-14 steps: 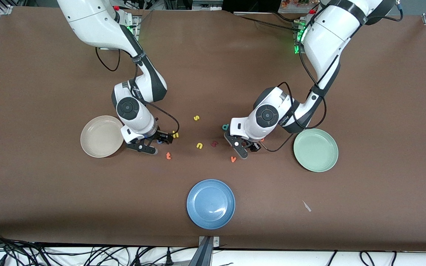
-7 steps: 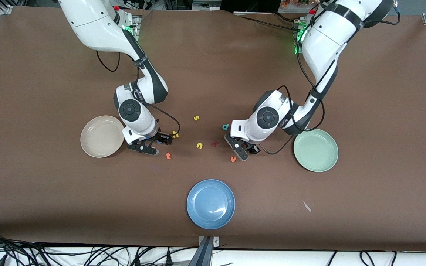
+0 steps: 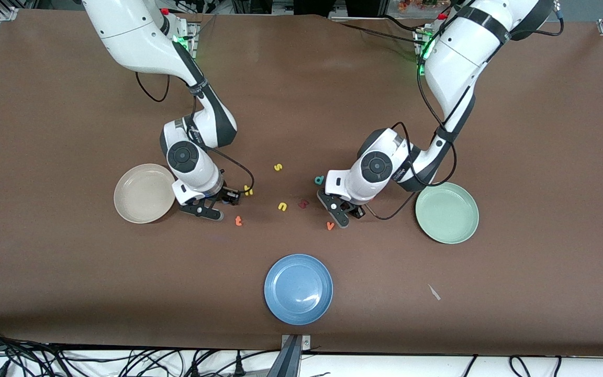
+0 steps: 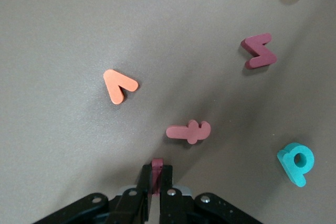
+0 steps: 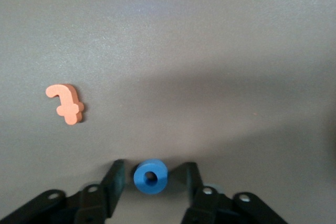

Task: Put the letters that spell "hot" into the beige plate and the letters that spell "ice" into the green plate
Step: 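Grasp the maroon letter with the left gripper while the right grasps the blue o, then drop the maroon letter on the green plate while the right drops the o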

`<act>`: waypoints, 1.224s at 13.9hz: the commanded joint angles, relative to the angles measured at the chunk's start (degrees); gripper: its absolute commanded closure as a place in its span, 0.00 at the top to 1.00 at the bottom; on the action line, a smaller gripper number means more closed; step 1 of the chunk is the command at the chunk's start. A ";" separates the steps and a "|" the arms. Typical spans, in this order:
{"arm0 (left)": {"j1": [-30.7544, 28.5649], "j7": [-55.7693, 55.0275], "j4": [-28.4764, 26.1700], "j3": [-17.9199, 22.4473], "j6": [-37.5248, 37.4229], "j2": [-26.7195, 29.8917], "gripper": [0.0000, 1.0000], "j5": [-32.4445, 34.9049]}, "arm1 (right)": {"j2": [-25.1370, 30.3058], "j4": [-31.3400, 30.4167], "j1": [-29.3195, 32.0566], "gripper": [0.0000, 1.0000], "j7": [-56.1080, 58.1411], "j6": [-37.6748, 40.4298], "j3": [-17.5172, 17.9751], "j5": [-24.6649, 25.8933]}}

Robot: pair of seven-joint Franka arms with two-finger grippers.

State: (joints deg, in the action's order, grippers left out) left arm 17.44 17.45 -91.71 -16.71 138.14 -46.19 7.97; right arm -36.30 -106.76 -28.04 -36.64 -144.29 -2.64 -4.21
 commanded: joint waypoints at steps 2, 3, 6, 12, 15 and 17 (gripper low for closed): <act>0.67 0.13 -0.14 0.63 -2.42 2.59 0.00 1.61 | 0.27 -0.29 0.00 0.44 -1.06 -0.55 -0.17 0.52; 0.41 0.57 0.30 0.63 -5.39 3.64 0.00 1.61 | 0.27 -0.29 0.00 0.42 -1.15 -0.55 -0.17 0.52; -1.52 2.67 0.47 0.63 -17.33 8.47 0.00 1.53 | 0.27 -0.29 -0.09 0.32 -1.33 -0.81 -0.08 0.08; -6.53 29.35 -1.19 6.94 -28.53 12.35 0.00 1.35 | 0.79 0.85 0.17 0.16 -1.16 -0.20 -0.17 -0.01; -9.52 37.56 -1.37 8.45 -27.92 11.74 0.00 1.35 | 4.03 2.96 1.93 0.16 6.02 9.79 -2.71 -0.01; -9.97 37.84 -2.94 8.98 -26.61 11.48 0.00 1.44 | 6.50 2.18 1.94 0.16 12.26 13.32 -6.13 -0.01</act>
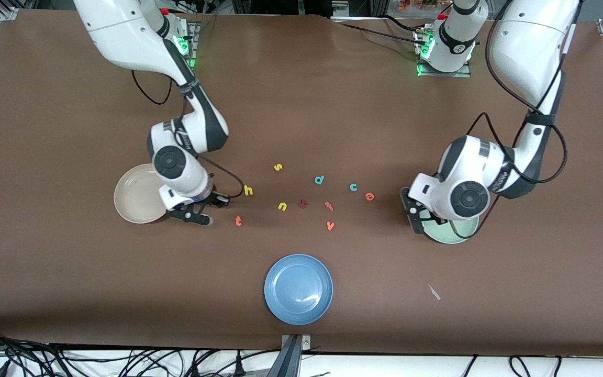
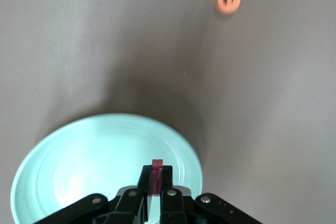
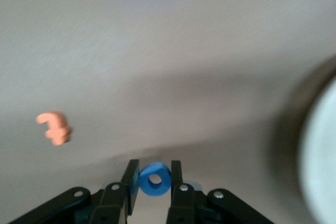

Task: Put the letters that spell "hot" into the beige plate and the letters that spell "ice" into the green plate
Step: 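Drop the maroon letter on the green plate while the right drops the o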

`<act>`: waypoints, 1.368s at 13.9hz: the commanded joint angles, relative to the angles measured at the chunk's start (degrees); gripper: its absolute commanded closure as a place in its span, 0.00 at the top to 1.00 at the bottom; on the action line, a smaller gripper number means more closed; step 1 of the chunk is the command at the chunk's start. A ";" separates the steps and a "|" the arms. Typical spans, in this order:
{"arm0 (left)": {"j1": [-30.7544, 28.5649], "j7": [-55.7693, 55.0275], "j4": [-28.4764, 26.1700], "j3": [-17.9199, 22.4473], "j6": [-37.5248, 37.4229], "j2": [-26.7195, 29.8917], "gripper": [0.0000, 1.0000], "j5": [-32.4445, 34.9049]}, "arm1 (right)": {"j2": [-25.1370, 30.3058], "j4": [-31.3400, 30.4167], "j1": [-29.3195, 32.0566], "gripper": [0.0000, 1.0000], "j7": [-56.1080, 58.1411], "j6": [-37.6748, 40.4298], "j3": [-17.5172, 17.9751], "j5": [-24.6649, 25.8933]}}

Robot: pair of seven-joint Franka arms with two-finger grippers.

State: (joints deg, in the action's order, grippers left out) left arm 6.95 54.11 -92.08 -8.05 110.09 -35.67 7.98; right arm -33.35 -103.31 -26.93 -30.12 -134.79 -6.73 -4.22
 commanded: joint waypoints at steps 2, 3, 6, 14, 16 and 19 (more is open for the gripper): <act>-0.26 1.52 -5.90 1.63 6.43 1.13 0.00 1.43 | 6.00 -3.72 0.83 0.16 12.51 5.15 -5.30 -0.08; -0.79 1.87 -7.48 1.63 8.63 1.13 0.00 1.43 | 8.19 -7.40 0.83 0.16 14.89 3.59 -6.97 0.00; -0.97 1.88 -7.76 1.63 9.27 1.31 0.90 1.34 | 11.28 -15.32 1.00 0.16 27.88 -2.82 -13.29 -0.43; 0.08 -6.00 -6.97 -2.31 7.95 3.77 1.00 -4.98 | 9.45 -11.68 0.05 1.00 31.19 -1.28 -12.88 -13.17; 1.39 -14.86 -6.88 -3.72 7.95 3.68 1.00 -4.99 | 7.52 -8.06 -0.31 1.00 27.94 -1.00 -10.69 -13.18; 2.80 -27.45 -6.88 -5.13 8.39 3.24 1.00 -4.90 | 1.82 0.53 -0.31 1.00 23.46 -0.91 -5.24 -13.27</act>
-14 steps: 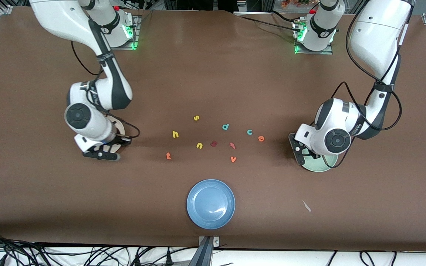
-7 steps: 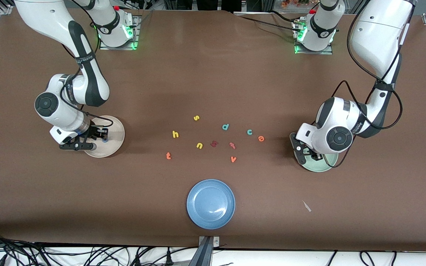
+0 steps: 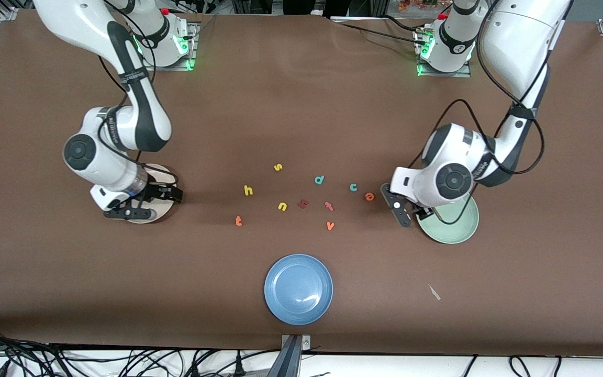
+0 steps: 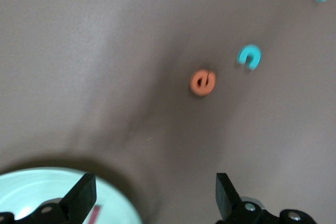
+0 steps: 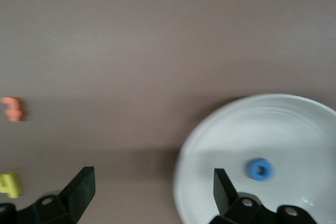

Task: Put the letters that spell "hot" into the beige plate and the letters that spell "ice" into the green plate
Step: 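Grasp the orange e with the left gripper while the right grasps an orange letter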

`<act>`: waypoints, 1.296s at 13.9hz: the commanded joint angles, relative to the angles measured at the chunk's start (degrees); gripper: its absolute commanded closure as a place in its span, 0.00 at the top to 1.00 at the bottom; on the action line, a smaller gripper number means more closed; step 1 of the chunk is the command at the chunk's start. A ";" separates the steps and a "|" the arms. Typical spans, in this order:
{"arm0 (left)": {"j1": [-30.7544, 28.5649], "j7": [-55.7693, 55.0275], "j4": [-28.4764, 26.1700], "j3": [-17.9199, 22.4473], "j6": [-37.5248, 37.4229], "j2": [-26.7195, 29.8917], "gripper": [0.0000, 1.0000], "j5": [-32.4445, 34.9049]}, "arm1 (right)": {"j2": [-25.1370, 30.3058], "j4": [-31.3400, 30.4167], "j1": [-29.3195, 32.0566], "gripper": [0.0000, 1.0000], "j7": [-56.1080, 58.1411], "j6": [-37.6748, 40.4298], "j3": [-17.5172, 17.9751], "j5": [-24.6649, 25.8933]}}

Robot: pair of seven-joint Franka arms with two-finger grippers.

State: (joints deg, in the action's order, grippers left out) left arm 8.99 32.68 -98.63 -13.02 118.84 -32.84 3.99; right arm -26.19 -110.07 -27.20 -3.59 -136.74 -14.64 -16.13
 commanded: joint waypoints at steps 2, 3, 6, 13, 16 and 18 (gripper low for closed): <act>2.60 -8.68 -0.24 -0.07 0.69 -0.73 1.00 0.04 | -8.86 11.61 -0.05 1.00 -9.48 1.04 4.87 -0.92; 3.13 -7.99 -0.33 -0.16 2.78 -1.69 1.00 1.09 | -10.35 13.63 -0.05 1.00 -10.29 1.04 5.93 -0.92; 6.03 -3.78 -1.21 -0.16 9.12 -3.98 0.93 1.45 | -14.22 17.77 -0.92 1.00 -10.82 1.04 7.60 -0.57; 6.12 5.38 -1.38 0.02 12.64 -6.00 0.78 1.37 | -21.00 24.72 -3.65 0.98 -12.85 0.95 7.52 -0.31; 6.13 5.38 -2.96 0.02 14.75 -6.18 0.76 1.37 | -21.18 24.73 -3.65 0.71 -12.85 0.95 7.43 -0.22; 6.13 5.29 -3.49 0.02 15.46 -6.18 0.74 1.37 | -21.53 24.73 -3.65 0.55 -12.85 0.95 7.43 -0.13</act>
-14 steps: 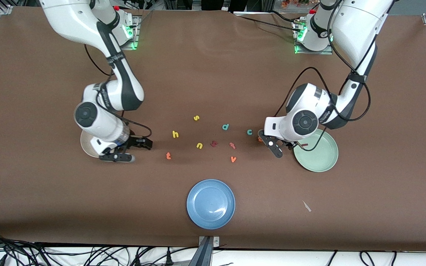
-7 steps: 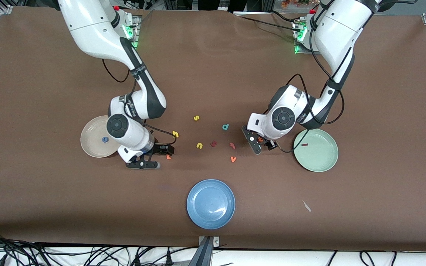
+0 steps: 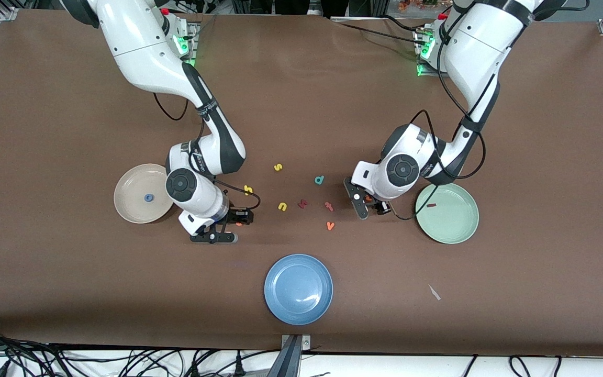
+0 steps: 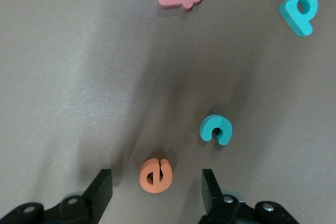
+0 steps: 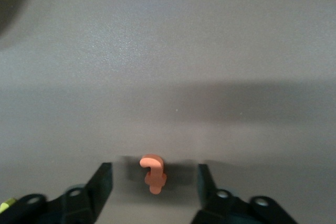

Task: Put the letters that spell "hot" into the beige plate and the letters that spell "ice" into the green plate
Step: 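Grasp the orange e with the left gripper while the right grasps an orange letter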

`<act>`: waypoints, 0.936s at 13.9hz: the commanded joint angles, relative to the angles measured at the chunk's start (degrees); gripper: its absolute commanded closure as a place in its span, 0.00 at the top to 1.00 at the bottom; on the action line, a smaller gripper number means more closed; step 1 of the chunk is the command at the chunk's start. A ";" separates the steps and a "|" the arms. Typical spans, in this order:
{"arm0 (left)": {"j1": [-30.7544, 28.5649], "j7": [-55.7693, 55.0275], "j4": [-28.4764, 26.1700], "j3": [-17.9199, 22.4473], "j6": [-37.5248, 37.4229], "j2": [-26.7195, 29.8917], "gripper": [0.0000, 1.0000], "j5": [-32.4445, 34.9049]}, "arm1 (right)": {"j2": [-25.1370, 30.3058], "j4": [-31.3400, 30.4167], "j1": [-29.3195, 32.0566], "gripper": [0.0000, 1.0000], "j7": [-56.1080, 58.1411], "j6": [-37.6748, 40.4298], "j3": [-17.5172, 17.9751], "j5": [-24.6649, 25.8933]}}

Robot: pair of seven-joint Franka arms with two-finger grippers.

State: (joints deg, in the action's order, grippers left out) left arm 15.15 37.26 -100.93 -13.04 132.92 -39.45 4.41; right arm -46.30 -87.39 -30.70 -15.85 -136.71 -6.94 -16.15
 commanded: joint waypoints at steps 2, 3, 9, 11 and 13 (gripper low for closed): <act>0.06 0.71 -1.46 0.04 1.38 0.52 0.60 0.95 | -1.78 2.05 -0.15 0.52 -0.67 0.49 -0.27 -0.20; 0.06 0.71 -1.46 0.04 1.38 0.52 0.57 1.04 | -1.95 2.05 -0.15 0.51 -0.59 0.40 -0.27 -0.20; 0.50 0.01 -1.55 0.04 1.38 0.43 0.27 1.04 | -2.39 2.13 -0.15 0.22 -0.67 0.13 -0.18 -0.20; 0.50 -0.08 -1.98 0.04 1.47 0.43 0.28 0.95 | -2.48 2.13 -0.15 0.15 -0.67 0.13 -0.18 -0.29; 0.50 -0.08 -2.08 0.04 1.38 0.52 0.13 1.04 | -2.39 2.13 -0.15 0.08 -0.67 0.13 -0.18 -0.29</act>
State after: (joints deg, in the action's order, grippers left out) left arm 15.28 37.37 -101.35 -13.05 133.97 -39.32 4.43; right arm -46.97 -87.16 -30.69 -15.87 -136.75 -7.16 -16.14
